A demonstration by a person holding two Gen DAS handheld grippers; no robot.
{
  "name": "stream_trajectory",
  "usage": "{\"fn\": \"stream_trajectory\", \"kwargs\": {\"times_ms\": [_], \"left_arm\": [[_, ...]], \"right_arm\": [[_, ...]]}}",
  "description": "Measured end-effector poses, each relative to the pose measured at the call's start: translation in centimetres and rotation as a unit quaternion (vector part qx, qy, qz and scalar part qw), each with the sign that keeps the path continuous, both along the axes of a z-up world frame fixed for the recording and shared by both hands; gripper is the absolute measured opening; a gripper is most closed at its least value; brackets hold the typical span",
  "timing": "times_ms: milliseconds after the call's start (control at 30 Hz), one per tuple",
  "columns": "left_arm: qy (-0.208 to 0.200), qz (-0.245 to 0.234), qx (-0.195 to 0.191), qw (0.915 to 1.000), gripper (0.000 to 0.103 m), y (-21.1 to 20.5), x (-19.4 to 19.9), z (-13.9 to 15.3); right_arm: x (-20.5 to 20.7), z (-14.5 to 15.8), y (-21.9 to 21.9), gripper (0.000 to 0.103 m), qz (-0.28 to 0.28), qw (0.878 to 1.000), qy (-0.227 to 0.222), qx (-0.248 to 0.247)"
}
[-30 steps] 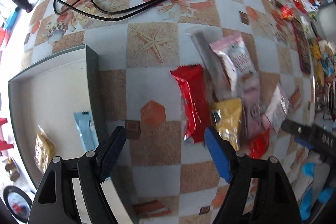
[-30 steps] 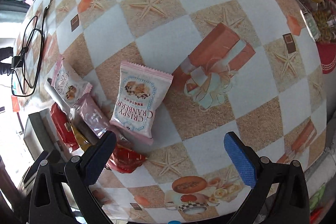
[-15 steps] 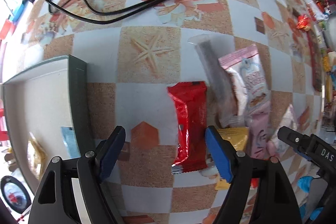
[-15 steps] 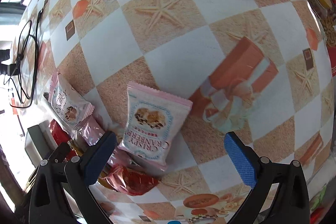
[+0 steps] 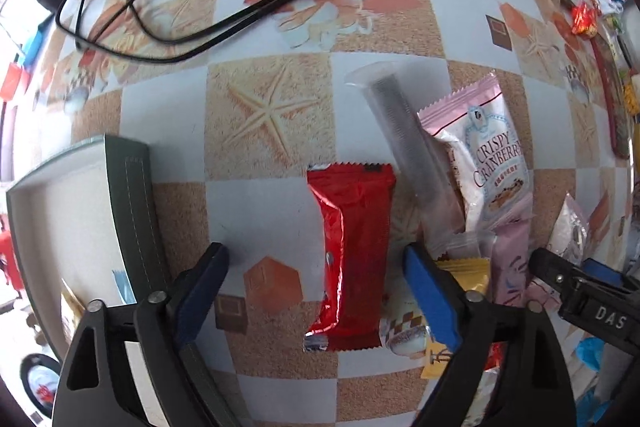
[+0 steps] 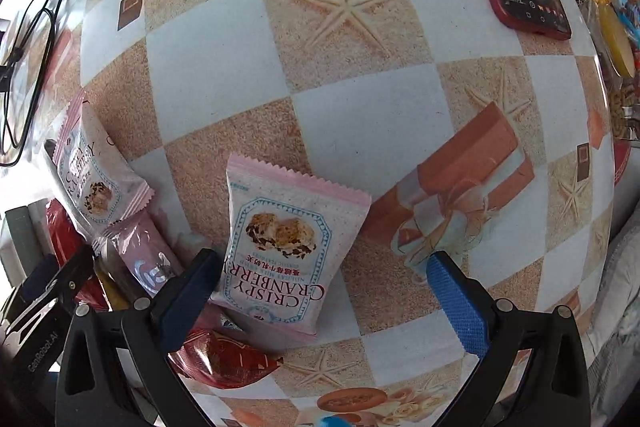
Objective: Organize snacks
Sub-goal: 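Grasp the red bar with the left tool while the right grasps the pink cranberry pack, then lower the red bar and the pink cranberry pack back onto the table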
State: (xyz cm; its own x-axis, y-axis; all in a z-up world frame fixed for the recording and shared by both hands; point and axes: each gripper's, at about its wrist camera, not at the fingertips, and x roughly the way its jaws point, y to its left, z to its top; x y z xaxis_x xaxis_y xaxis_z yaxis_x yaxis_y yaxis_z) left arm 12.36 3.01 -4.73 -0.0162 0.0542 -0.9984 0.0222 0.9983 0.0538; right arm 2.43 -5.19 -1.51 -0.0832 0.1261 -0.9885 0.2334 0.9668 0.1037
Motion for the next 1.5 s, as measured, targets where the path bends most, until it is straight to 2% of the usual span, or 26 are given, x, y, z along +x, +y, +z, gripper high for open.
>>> {"fn": "stream_trajectory", "kwargs": {"times_ms": [67,167,200,233,300,333,400,467,533,633,733,867,967,1033,1167,1233,1300,1433,1467,1500], "left_arm": [[-0.002,-0.009,0.002,1.0,0.093,-0.4,0.2,-0.1],[-0.002,-0.014,-0.008,0.9999,0.088,-0.6,0.3,-0.1],[-0.001,-0.012,-0.015,0.9998,0.083,-0.6,0.4,0.0],[-0.003,-0.015,-0.016,0.9997,0.081,-0.6,0.3,0.4],[-0.008,-0.03,-0.016,0.9994,0.068,-1.2,0.2,0.6],[-0.01,-0.039,-0.016,0.9991,0.063,-2.2,-0.3,0.9],[-0.012,-0.054,-0.013,0.9984,0.038,-2.9,-0.6,1.2],[-0.01,-0.062,-0.014,0.9979,0.026,-3.4,-1.1,1.4],[-0.009,-0.055,-0.017,0.9983,0.026,-3.2,-2.2,1.4],[-0.004,-0.038,-0.026,0.9989,0.026,-2.4,-4.4,1.3],[0.001,-0.045,-0.019,0.9988,0.026,-2.1,-7.0,1.2],[-0.004,-0.061,-0.009,0.9981,0.026,-2.3,-8.9,1.1],[-0.001,-0.059,-0.009,0.9982,0.028,-2.3,-9.0,1.2],[-0.004,-0.06,-0.008,0.9981,0.032,-2.5,-8.7,0.9],[-0.006,-0.056,-0.001,0.9984,0.056,-2.3,-7.7,1.0],[-0.001,-0.035,-0.016,0.9992,0.058,-1.3,-6.8,1.1],[0.004,-0.036,-0.013,0.9993,0.057,-1.4,-6.8,1.1],[0.011,-0.05,-0.017,0.9986,0.057,-2.7,-8.4,0.9],[0.007,-0.052,-0.013,0.9985,0.061,-3.0,-8.8,1.0],[0.008,-0.048,-0.01,0.9987,0.078,-3.0,-9.0,0.9]], "right_arm": [[-0.2,0.2,0.3,0.103,0.008,1.0,0.001,-0.001],[-1.3,0.4,0.3,0.089,0.028,0.999,-0.015,-0.007],[-1.7,0.7,0.3,0.078,0.036,0.999,-0.021,-0.009],[-1.8,1.2,0.6,0.062,0.051,0.998,-0.03,-0.013],[-2.0,1.8,0.9,0.042,0.071,0.996,-0.041,-0.02],[-2.0,1.8,0.9,0.042,0.078,0.996,-0.04,-0.014],[-2.3,1.8,0.7,0.042,0.079,0.996,-0.043,-0.009],[-3.0,1.9,-0.1,0.042,0.073,0.996,-0.05,0.015],[-4.4,1.9,-0.5,0.042,0.073,0.995,-0.049,0.045],[-7.0,2.0,-0.4,0.042,0.098,0.993,-0.044,0.051],[-10.2,1.8,0.2,0.042,0.117,0.991,-0.035,0.058],[-13.1,1.6,3.2,0.042,0.162,0.985,-0.031,0.058],[-12.5,1.4,6.0,0.042,0.18,0.981,-0.036,0.057],[-10.6,2.0,7.3,0.042,0.179,0.981,-0.056,0.048],[-7.0,2.5,6.7,0.042,0.145,0.986,-0.073,0.029],[-6.5,2.5,5.5,0.042,0.13,0.989,-0.069,0.024],[-7.0,2.0,4.0,0.042,0.126,0.99,-0.061,0.018],[-11.1,0.7,2.3,0.042,0.127,0.991,-0.032,0.001],[-12.1,0.6,2.2,0.042,0.128,0.991,-0.031,-0.003],[-13.0,0.4,2.1,0.042,0.127,0.992,-0.028,-0.006]]}}
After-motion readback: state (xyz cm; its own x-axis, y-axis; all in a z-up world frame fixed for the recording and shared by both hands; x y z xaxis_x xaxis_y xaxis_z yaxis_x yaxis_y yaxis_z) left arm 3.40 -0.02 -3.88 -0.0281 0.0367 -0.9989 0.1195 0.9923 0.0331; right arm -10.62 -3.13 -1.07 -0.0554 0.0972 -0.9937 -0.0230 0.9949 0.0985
